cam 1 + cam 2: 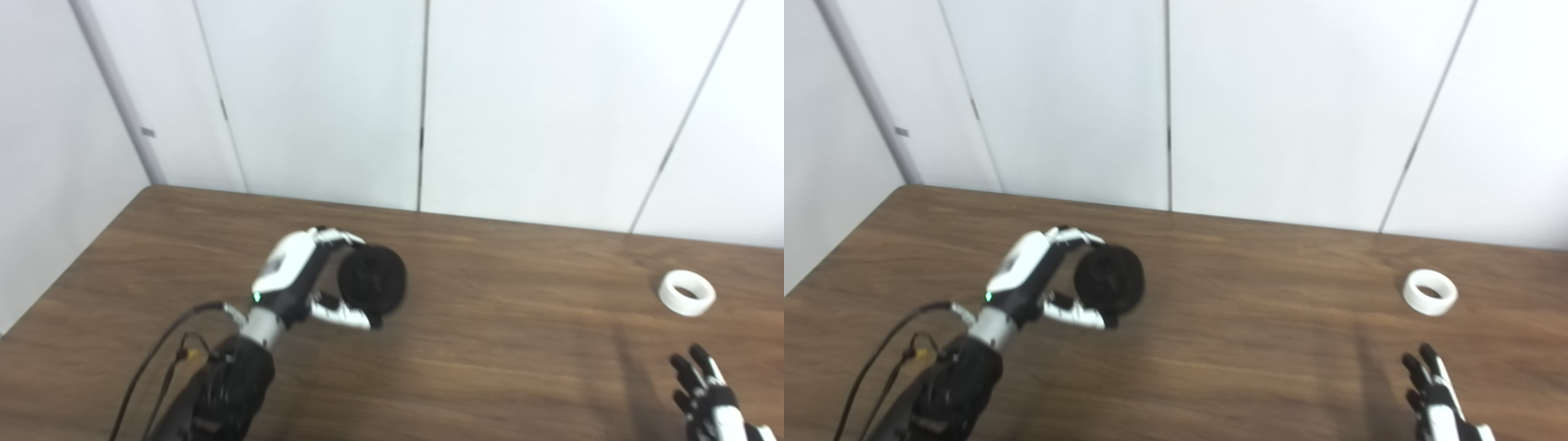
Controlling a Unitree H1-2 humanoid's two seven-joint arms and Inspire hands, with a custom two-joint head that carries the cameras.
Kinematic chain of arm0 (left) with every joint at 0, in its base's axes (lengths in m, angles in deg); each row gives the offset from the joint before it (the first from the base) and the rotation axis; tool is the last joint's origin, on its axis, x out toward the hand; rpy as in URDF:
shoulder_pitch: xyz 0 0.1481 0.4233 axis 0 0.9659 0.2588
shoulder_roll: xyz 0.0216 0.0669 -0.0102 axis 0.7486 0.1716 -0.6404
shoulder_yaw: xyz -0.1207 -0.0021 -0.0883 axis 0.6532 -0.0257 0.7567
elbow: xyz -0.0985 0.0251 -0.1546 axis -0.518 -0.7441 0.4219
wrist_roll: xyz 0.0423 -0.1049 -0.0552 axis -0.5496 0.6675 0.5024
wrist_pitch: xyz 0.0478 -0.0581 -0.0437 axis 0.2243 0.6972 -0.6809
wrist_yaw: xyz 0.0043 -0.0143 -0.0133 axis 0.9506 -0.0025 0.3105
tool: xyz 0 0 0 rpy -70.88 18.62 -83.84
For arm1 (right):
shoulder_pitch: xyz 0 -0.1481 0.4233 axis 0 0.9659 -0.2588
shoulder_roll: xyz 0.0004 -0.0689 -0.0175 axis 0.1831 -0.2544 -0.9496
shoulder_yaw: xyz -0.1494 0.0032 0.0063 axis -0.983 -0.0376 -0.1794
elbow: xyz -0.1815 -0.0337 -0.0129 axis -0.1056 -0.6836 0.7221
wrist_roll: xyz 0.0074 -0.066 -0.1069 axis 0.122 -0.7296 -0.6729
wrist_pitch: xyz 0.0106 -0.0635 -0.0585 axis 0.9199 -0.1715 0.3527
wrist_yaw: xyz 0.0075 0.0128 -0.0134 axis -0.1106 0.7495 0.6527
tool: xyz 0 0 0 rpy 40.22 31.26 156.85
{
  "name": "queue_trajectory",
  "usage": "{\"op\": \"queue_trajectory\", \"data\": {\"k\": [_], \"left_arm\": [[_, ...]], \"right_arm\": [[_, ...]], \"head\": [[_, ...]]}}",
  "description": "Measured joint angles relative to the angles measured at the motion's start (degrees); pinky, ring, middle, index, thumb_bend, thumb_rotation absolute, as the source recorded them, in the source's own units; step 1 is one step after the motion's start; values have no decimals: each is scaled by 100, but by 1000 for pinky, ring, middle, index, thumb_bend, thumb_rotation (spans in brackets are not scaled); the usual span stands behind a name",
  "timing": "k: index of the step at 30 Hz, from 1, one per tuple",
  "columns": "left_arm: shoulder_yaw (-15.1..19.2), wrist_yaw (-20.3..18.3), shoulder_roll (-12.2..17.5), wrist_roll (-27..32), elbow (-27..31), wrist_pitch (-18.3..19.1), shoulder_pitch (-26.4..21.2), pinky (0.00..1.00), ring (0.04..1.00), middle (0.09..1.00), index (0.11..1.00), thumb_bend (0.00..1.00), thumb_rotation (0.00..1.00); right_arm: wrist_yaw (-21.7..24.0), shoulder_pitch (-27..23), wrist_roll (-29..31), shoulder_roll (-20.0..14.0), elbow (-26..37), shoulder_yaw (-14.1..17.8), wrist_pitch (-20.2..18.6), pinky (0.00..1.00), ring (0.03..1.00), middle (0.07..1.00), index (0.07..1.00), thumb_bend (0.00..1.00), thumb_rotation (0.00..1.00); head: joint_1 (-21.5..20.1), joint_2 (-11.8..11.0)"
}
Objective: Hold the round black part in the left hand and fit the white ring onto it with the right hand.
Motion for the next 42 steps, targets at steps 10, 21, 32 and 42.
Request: {"op": "queue_trajectory", "data": {"k": [10,21,32,42], "left_arm": [[-509,-527,-527,-468,291,-373,439,1000,868,766,481,523,58],[-646,-864,-717,-525,431,-453,971,1000,866,767,482,523,52],[-647,-1059,-835,-847,253,-341,1000,1000,881,774,482,524,54],[-624,-1048,-901,-902,84,-394,998,1000,891,787,482,524,54]], "right_arm": [[-288,-63,-120,-5,143,-346,-197,1000,981,911,958,547,1000],[-473,-104,-181,-18,142,-510,-328,1000,937,892,945,589,1000],[-495,-136,-166,-26,155,-531,-417,1000,951,893,941,623,1000],[-489,-153,-84,-34,153,-482,-417,1000,956,894,938,628,1000]], "head": [[-790,439],[-1186,843],[-1125,976],[-1090,958]]}}
